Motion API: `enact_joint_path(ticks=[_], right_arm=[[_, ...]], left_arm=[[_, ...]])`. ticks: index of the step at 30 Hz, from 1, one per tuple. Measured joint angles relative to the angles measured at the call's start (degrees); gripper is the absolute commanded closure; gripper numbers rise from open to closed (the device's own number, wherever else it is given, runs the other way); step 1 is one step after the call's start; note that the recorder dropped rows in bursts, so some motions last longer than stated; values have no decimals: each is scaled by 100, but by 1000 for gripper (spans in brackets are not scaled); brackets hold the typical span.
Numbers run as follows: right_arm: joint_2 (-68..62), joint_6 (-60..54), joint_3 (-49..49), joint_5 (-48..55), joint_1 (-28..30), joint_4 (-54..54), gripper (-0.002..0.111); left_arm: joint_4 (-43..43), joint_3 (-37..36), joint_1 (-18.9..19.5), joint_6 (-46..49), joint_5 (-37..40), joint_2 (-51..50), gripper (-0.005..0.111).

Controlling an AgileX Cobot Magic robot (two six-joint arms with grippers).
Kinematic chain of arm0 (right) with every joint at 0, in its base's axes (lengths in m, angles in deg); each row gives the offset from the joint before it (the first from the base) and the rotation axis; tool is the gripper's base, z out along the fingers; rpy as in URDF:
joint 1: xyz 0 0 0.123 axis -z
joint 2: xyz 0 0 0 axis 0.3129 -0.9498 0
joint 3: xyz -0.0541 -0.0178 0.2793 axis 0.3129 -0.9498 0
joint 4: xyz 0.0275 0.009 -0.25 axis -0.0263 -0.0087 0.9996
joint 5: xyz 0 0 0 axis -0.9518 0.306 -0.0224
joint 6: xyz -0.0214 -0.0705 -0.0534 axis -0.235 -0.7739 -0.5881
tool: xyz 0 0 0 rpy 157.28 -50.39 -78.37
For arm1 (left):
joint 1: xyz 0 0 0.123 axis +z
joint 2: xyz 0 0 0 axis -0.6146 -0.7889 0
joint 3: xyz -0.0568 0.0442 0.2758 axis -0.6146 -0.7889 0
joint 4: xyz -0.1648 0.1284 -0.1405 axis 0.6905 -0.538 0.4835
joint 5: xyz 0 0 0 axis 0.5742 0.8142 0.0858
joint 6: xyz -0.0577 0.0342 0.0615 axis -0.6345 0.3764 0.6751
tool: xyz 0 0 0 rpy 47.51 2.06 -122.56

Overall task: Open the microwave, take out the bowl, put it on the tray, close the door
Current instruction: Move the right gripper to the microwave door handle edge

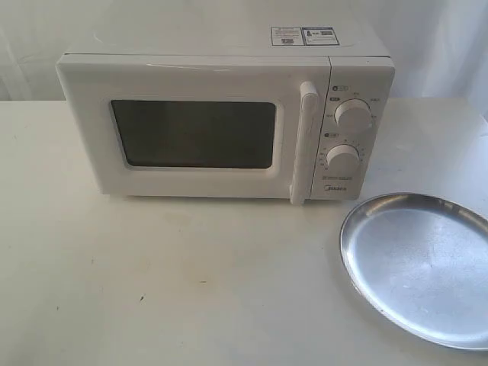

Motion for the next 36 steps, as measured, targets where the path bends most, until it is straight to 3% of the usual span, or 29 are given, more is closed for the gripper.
enact_joint_path(ticks=[5,10,13,18,23,26,31,33,35,36], right_arm=[[2,1527,1,-2991,0,-767,108],[31,2197,30,-6385,0,-1150,108],[11,2350,588,-7135,0,-1536,108],[-672,1653,2534,-6100,0,-1465,108],[-2114,1417,4325,-4247,0,-186,108],[-3162,1981,4978,-3264,0,1168,108],[-4817,3502,5042,-2217,0,3392,108],[-5421,4114,4899,-2137,0,4317,108],[-6254,4588,4537,-2820,0,6048,108],[-6775,4688,4351,-3992,0,6933,108]], left_arm=[[0,0,0,0,0,0,107],[0,0,0,0,0,0,107],[0,0,0,0,0,0,107],[0,0,0,0,0,0,107],[0,0,0,0,0,0,107],[0,0,0,0,0,0,107],[0,0,0,0,0,0,107],[0,0,0,0,0,0,107],[0,0,0,0,0,0,107],[0,0,0,0,0,0,107]])
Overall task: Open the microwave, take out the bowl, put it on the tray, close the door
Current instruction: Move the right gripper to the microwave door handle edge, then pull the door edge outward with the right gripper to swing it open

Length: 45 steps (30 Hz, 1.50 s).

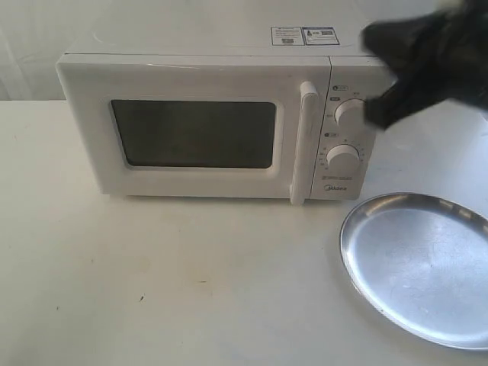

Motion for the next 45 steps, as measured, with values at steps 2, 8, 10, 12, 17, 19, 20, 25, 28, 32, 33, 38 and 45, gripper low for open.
enact_joint_path(ticks=[2,8,10,12,17,19,20,25,28,32,33,38,45], right_arm=[[-690,37,-52,-1808,0,758,108],[-2097,6,-65,-1343,0,760,108],[-2332,-196,-65,-845,0,629,108],[-2409,-362,-65,-87,0,358,108],[-2423,-794,-65,894,0,61,87],[-2423,-914,-65,793,0,35,73],[-2423,-942,-65,698,0,22,66],[-2423,-1018,-65,-362,0,-131,46],[-2486,-1176,-65,-907,0,-717,46],[-2684,-1255,5,-1160,0,-1304,46],[-2746,-1268,16,-1173,0,-1340,46],[-3165,-1268,30,-1192,0,-1379,48],[-3764,-1329,43,-1672,0,-1453,79]], left_arm=[[0,0,0,0,0,0,107],[0,0,0,0,0,0,107],[0,0,0,0,0,0,107],[0,0,0,0,0,0,107],[0,0,0,0,0,0,107],[0,0,0,0,0,0,107],[0,0,0,0,0,0,107],[0,0,0,0,0,0,107],[0,0,0,0,0,0,107],[0,0,0,0,0,0,107],[0,0,0,0,0,0,107],[0,0,0,0,0,0,107],[0,0,0,0,0,0,107]])
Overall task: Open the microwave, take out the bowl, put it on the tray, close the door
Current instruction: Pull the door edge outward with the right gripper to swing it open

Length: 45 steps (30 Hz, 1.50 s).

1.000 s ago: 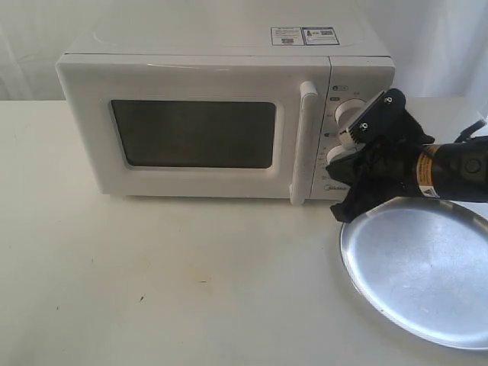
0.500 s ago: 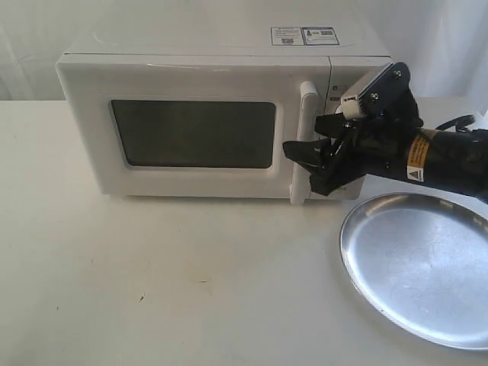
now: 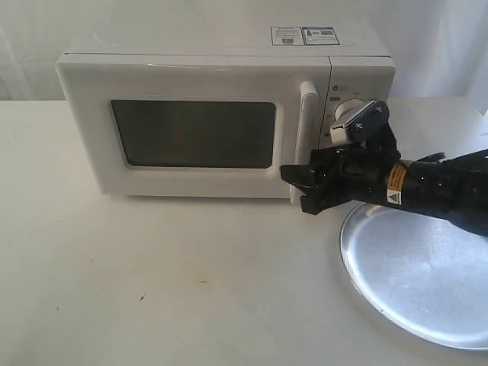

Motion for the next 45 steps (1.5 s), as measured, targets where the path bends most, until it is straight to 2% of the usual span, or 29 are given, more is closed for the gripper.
enact_joint_path(ticks=[3,5,14,19,23,25,30,32,33,36,40,45], right_arm=[[-67,-142,8,-54,31,-145,105],[-80,-259,13,-43,45,-148,108],[-148,-282,94,-385,182,461,108],[-122,-422,-49,-1474,121,2345,108],[-111,-407,-35,-1447,121,2357,108],[-84,2,-35,-1396,121,2357,108],[121,748,-28,-1092,109,2347,89],[210,891,-28,-975,87,2370,77],[256,1021,-28,-935,73,2420,65],[517,1395,-28,-884,74,2915,53],[818,1976,-28,-884,74,3696,59],[1217,3942,-25,-1225,74,4296,81]], left_arm=[[0,0,0,0,0,0,107],[0,0,0,0,0,0,107],[0,0,0,0,0,0,107],[0,0,0,0,0,0,107],[0,0,0,0,0,0,107],[0,0,0,0,0,0,107],[0,0,0,0,0,0,107],[0,0,0,0,0,0,107],[0,0,0,0,0,0,107],[0,0,0,0,0,0,107],[0,0,0,0,0,0,107],[0,0,0,0,0,0,107]])
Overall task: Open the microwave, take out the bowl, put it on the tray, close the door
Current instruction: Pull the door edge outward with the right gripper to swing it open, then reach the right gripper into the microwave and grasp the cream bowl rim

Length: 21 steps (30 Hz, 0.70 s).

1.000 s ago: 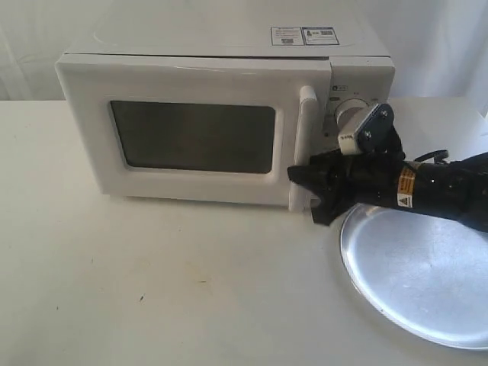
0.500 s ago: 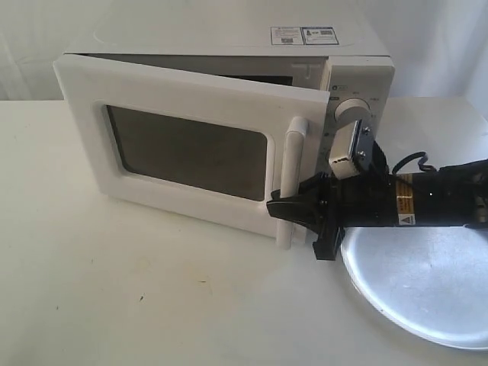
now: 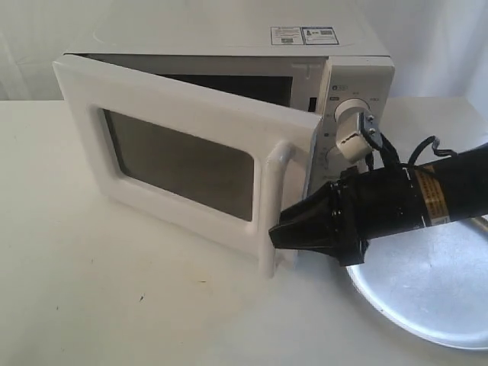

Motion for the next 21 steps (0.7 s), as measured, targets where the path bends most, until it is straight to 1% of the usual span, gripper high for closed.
enact_joint_path(ticks=[1,2,6,9,14,15,16,18,19,21], right_arm=[[47,255,-11,-167,-4,71,87],[110,542,-39,-401,-15,84,91],[247,874,-229,-642,-41,72,107],[246,899,-558,-651,-51,60,108],[489,599,-872,-597,-100,96,108],[556,589,-886,-352,-121,96,108],[613,622,-886,100,-124,96,108],[650,662,-886,1301,-124,-131,108],[650,629,-886,1851,-124,-490,108],[639,206,-873,2400,-124,-1390,108]], left_arm=[[0,0,0,0,0,0,107],[0,0,0,0,0,0,107],[0,0,0,0,0,0,107],[0,0,0,0,0,0,107],[0,0,0,0,0,0,107],[0,0,0,0,0,0,107],[0,0,0,0,0,0,107],[0,0,0,0,0,0,107],[0,0,0,0,0,0,107],[0,0,0,0,0,0,107]])
